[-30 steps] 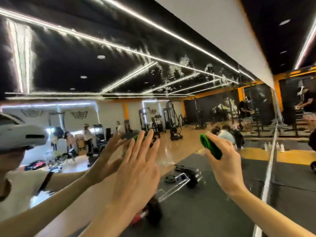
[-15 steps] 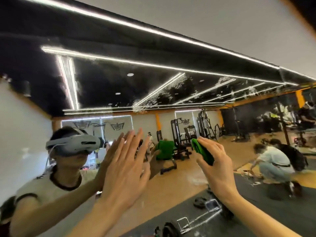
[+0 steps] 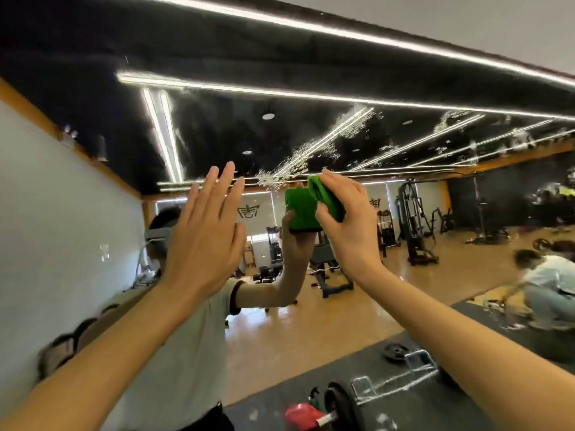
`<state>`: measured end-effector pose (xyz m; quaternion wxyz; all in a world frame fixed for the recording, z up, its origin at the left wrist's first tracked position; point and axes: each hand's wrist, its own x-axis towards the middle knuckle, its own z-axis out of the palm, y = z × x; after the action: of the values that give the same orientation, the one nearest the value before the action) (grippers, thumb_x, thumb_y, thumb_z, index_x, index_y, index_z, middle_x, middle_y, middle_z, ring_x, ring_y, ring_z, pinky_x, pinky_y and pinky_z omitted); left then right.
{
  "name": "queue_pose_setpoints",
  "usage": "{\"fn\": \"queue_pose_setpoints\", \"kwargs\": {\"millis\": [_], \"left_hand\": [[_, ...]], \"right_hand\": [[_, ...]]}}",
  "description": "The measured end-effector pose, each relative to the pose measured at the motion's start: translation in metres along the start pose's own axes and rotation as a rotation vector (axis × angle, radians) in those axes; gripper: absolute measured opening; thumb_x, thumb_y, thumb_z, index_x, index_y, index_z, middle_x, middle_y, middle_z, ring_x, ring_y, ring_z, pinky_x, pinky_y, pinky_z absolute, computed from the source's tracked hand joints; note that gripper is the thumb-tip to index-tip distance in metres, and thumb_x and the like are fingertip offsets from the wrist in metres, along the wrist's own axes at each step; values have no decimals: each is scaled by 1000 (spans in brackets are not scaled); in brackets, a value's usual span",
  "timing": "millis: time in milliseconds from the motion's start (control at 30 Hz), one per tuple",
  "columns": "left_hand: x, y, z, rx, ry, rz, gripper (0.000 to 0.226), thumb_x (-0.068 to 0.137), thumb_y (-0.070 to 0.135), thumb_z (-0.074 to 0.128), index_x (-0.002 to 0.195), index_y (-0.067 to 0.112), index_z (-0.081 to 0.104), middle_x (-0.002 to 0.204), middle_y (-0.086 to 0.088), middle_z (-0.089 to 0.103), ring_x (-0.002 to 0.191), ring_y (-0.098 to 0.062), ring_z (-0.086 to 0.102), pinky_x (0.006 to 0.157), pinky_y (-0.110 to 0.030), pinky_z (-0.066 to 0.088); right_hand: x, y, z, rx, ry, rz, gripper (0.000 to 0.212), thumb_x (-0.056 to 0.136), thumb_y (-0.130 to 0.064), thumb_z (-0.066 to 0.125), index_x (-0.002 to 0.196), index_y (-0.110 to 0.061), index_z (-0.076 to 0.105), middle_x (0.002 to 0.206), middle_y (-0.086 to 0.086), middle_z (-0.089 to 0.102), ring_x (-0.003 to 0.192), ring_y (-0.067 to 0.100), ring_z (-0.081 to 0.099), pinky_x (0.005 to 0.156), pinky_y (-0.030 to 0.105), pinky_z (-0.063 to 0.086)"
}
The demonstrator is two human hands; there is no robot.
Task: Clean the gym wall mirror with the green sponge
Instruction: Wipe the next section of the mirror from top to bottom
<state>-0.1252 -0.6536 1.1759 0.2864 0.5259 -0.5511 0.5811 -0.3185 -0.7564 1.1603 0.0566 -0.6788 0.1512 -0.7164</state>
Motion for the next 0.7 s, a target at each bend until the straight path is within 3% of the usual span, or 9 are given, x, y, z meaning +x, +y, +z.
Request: {"fn": "queue_pose_setpoints", "kwargs": {"millis": [100,200,433,600,700], "left_hand": [[-2,-10,3,9,-11,-8,61,101,27,40,158,8,29,167,-12,21,156,-26,12,126,-40,4],[-4,-16,7,41,5,14,62,102,31,38,158,7,27,167,-14,21,155,-27,13,126,-40,4],[-5,-17,13,138,49,40,66,103,34,32,159,2,19,167,-16,16,155,-28,11,127,-40,3],[-6,-16,14,123,72,23,68,105,33,31,160,-1,9,169,-16,5,157,-26,1,127,-40,1],[-7,-16,15,120,93,0,69,105,32,33,160,-2,9,169,-17,4,157,-27,0,128,-39,-1]], "right_hand": [[4,-8,20,3,9,-37,50,92,-2,65,139,-14,58,141,-3,56,129,3,37,114,29,36],[10,-17,39,13,19,-84,49,92,-2,64,140,-12,57,145,2,55,135,13,38,116,37,36],[23,-30,74,55,141,-125,52,95,-3,61,146,-10,50,154,3,44,141,15,30,118,28,27],[29,-36,94,9,109,-290,49,99,-8,56,148,-9,47,157,9,41,146,21,27,121,50,28],[35,-40,110,-150,65,-437,46,105,-19,44,149,-8,45,159,11,39,150,25,25,125,49,16]]}}
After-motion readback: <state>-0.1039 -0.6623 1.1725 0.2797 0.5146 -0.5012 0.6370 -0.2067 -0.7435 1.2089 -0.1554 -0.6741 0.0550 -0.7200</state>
